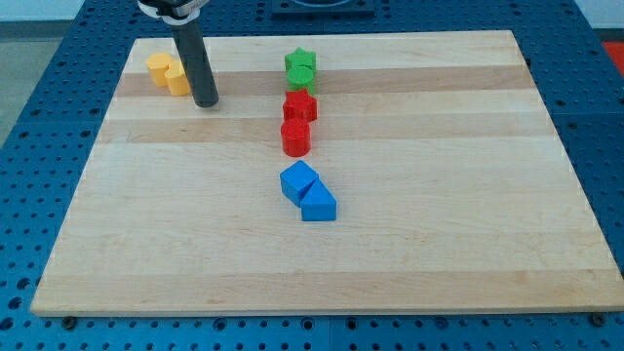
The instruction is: Move arm towards green star
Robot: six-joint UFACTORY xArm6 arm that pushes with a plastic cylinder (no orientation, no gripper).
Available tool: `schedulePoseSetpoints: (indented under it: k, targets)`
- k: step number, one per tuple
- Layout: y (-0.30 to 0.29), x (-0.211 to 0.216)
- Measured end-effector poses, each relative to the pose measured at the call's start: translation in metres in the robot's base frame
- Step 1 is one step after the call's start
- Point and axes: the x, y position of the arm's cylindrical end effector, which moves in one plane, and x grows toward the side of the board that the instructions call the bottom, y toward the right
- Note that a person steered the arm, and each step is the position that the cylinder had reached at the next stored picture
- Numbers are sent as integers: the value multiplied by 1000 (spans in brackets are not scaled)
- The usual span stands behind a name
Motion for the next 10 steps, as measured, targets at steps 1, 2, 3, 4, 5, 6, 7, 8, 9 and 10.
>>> schedulePoseSetpoints:
  k: [1, 2, 3, 4, 5, 6, 7, 8, 9, 10]
  targets:
    - [0, 0]
    - [0, 1]
    - [4, -10]
    - [57, -65]
    - [67, -86]
    - [69, -90]
    - [115, -119]
    - [143, -131]
    - [152, -121]
    - [155, -106]
